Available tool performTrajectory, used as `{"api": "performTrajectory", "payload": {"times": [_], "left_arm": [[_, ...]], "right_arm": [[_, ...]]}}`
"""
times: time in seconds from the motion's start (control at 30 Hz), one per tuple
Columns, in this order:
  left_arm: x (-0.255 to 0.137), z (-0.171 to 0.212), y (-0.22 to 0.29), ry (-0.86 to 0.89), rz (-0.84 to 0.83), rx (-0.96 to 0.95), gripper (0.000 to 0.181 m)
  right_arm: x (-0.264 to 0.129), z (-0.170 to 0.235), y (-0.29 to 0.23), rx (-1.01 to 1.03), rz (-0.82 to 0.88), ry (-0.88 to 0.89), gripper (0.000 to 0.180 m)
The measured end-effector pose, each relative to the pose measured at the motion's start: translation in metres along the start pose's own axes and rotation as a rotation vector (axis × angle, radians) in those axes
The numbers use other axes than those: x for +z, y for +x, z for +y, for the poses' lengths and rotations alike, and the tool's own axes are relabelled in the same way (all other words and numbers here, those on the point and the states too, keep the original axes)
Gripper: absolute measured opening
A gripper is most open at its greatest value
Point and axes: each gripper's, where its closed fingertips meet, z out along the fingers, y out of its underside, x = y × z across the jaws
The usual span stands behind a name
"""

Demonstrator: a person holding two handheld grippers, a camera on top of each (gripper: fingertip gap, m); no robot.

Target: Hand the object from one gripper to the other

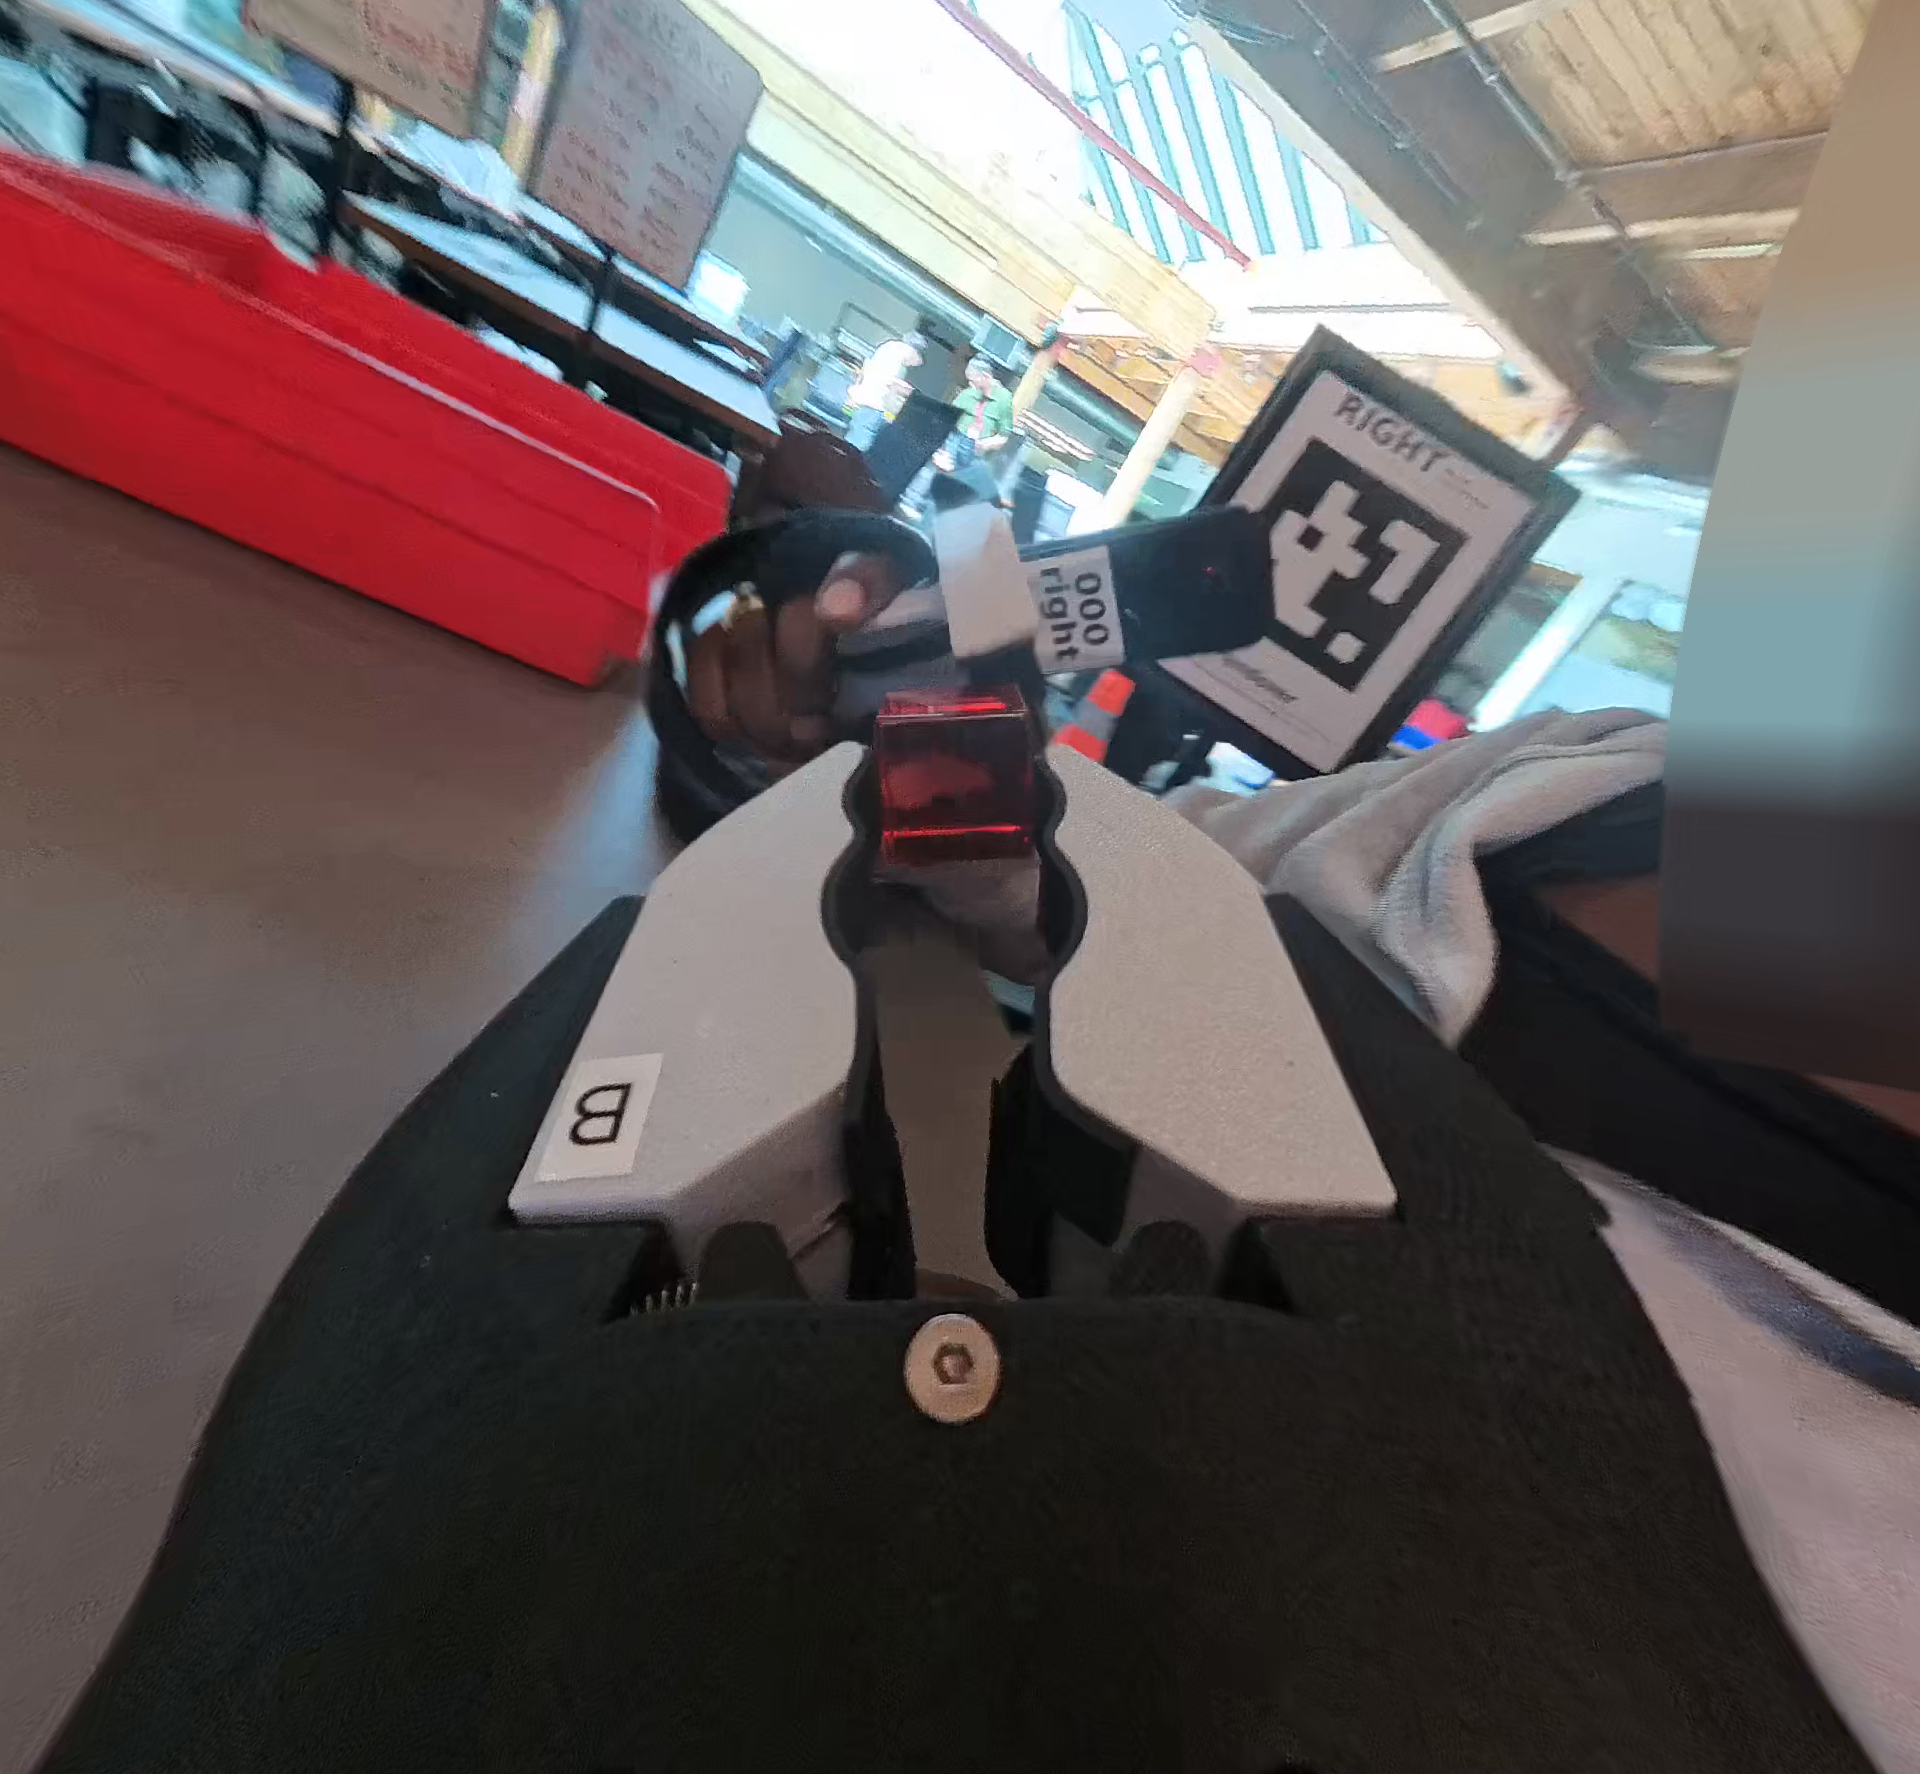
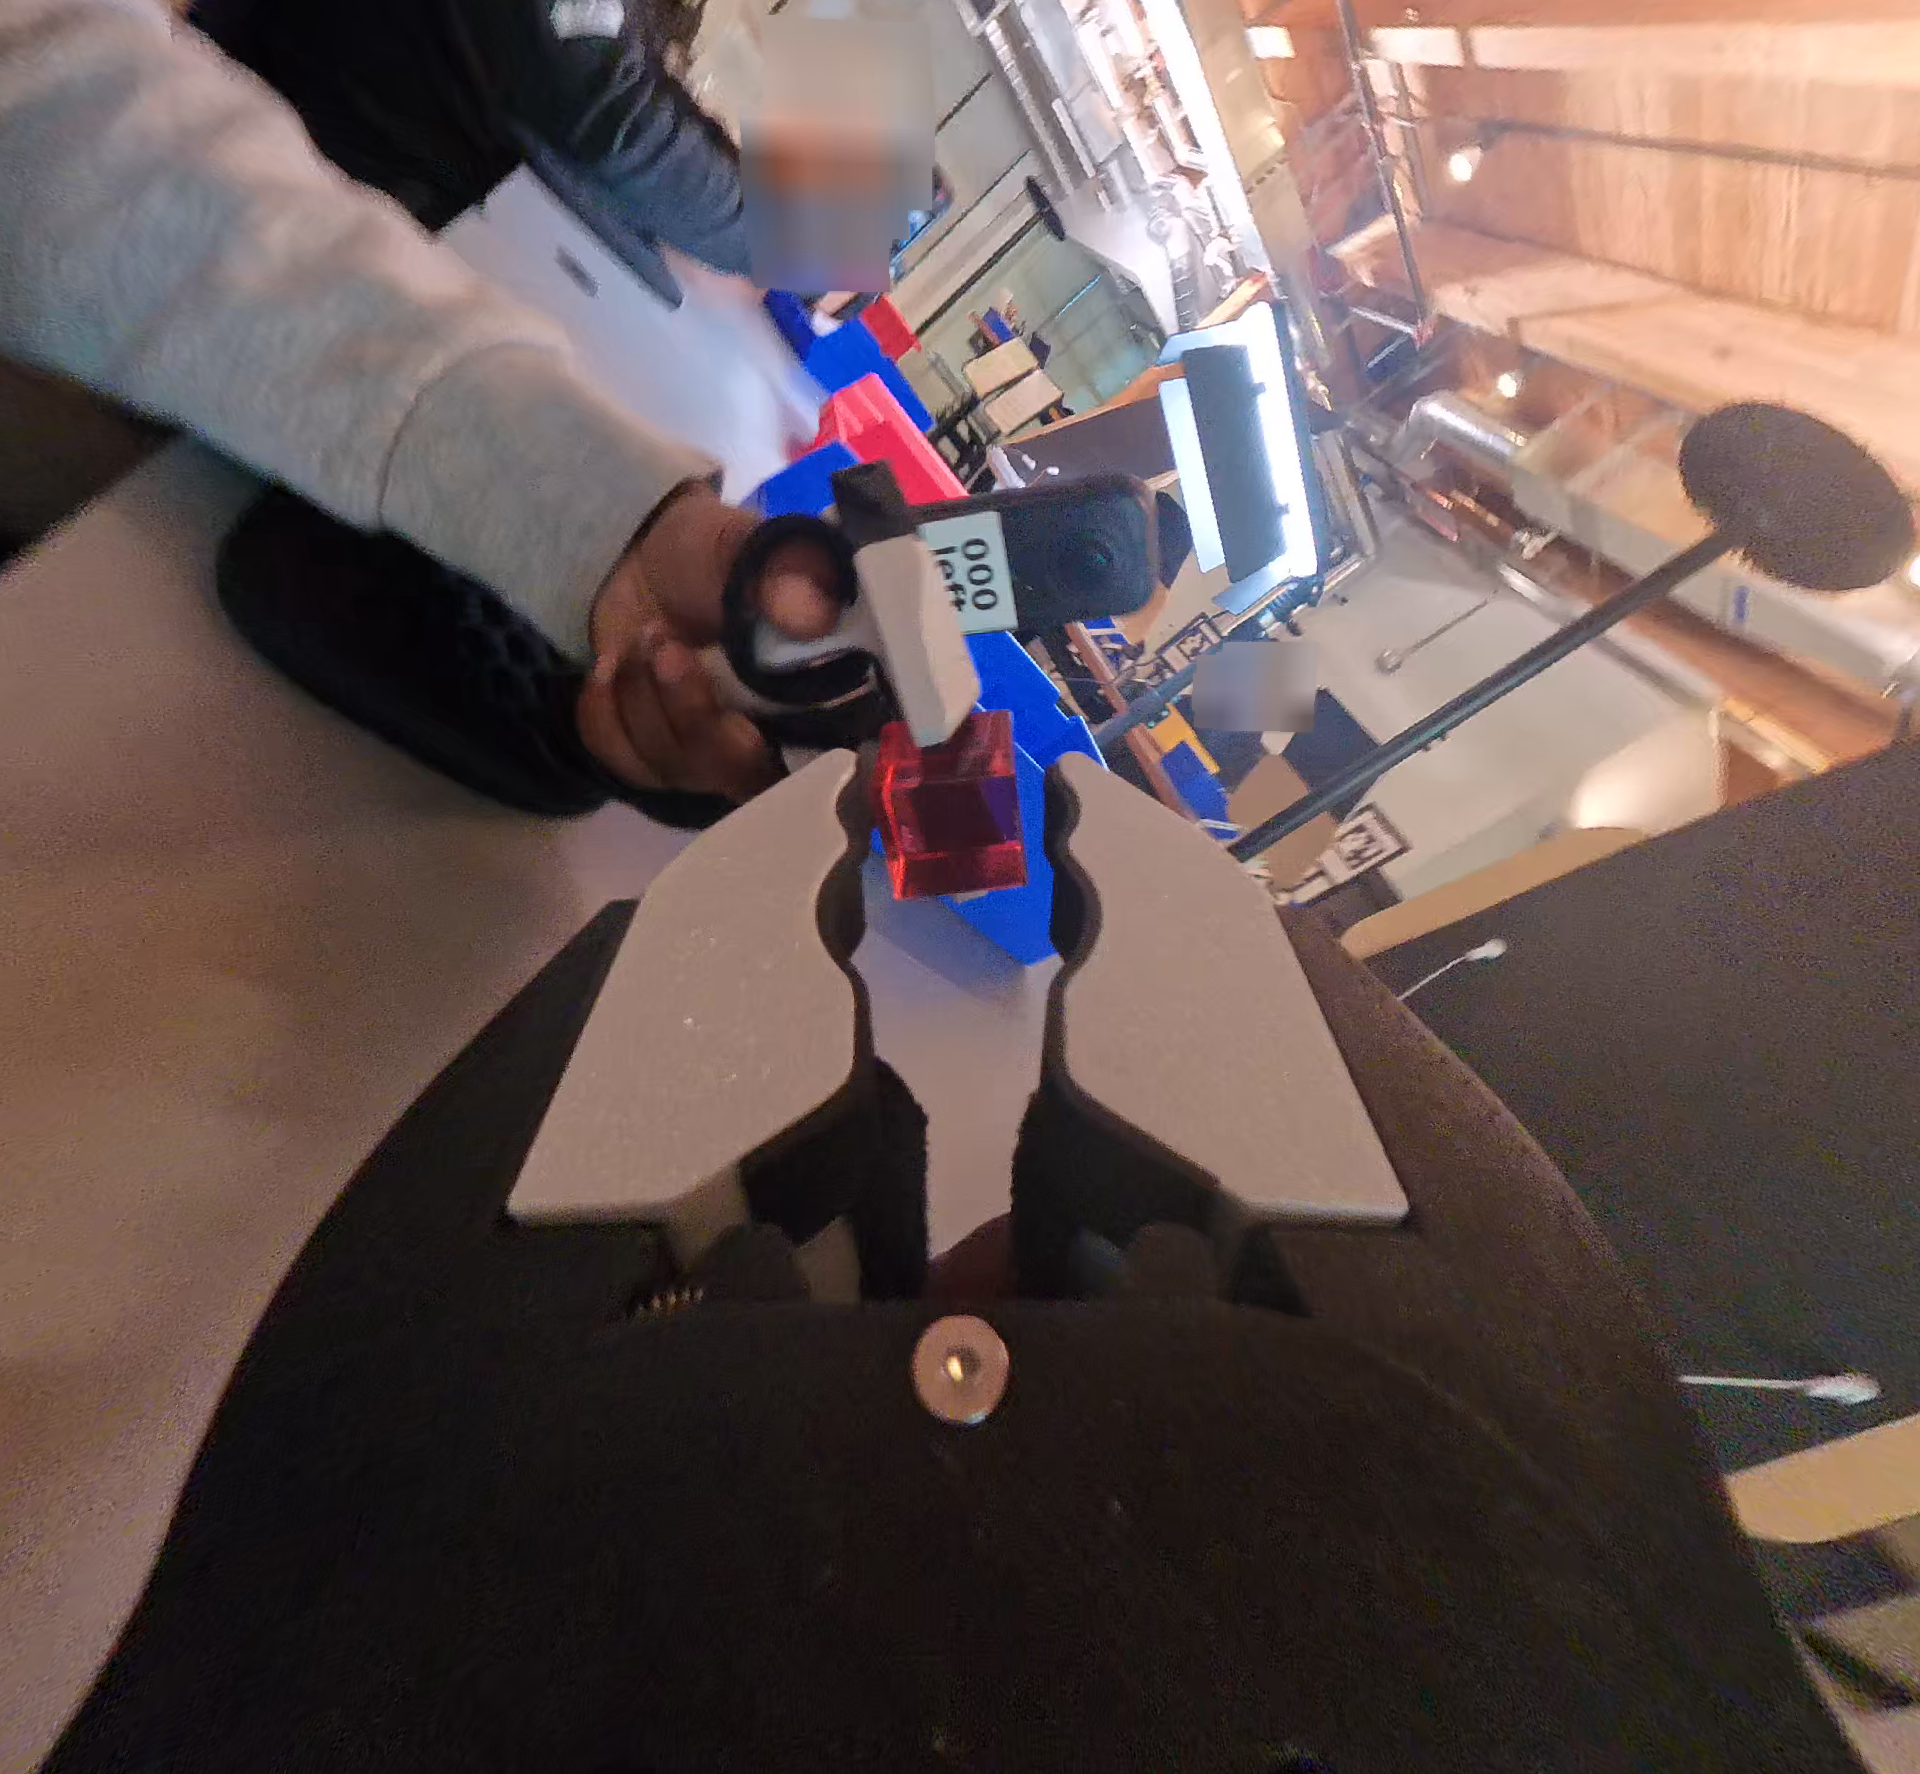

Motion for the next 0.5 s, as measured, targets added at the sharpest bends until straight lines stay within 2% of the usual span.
{"api": "performTrajectory", "payload": {"times": [0.07, 0.17, 0.23, 0.33, 0.4, 0.5], "left_arm": [[-0.004, -0.009, -0.006, 0.041, -0.090, 0.150, 0.027], [-0.010, -0.026, 0.002, 0.148, -0.161, 0.473, 0.027], [-0.011, -0.032, 0.010, 0.191, -0.213, 0.708, 0.027], [-0.009, -0.030, 0.010, 0.152, -0.297, 0.947, 0.027], [-0.005, -0.024, 0.007, 0.107, -0.319, 1.018, 0.027], [-0.001, -0.015, 0.004, 0.047, -0.324, 1.089, 0.027]], "right_arm": [[-0.003, -0.003, 0.012, 0.190, 0.017, 0.052, 0.041], [-0.008, 0.001, 0.031, 0.684, -0.037, 0.155, 0.056], [-0.010, 0.009, 0.038, 1.112, -0.141, 0.238, 0.064], [-0.015, 0.012, 0.044, 1.687, -0.386, 0.425, 0.064], [-0.014, 0.014, 0.040, 1.836, -0.475, 0.458, 0.064], [-0.006, 0.014, 0.020, 1.795, -0.522, 0.336, 0.064]]}}
